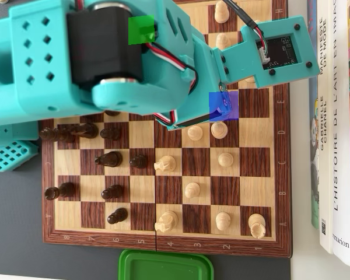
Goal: Play chess
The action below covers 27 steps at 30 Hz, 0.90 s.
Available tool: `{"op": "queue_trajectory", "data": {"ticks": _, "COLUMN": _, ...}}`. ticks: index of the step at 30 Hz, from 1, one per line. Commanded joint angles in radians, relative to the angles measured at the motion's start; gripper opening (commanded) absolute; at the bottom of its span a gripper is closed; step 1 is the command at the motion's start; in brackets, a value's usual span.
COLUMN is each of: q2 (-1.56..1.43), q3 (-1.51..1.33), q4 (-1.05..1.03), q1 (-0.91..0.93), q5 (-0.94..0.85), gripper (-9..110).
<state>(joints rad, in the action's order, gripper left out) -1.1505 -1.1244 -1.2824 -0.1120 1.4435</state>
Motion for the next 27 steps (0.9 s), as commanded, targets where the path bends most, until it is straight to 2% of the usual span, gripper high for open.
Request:
{"op": "queue_trajectory", "data": {"ticks": 1, "q2": -0.021, "q3": 0.04, "q4": -0.002, "q1": -0.005, "q5": -0.003, "gripper": 3}}
{"op": "queue_trajectory", "data": {"ticks": 9, "q2": -0.092, "q3": 0.026, "q4": -0.002, "q1": -0.005, "q5": -0.003, "gripper": 3}}
{"op": "queue_trajectory", "data": {"ticks": 27, "q2": -0.367, "q3": -0.198, "q4": 0.009, "q1": -0.063, "q5": 0.009, "gripper": 3}}
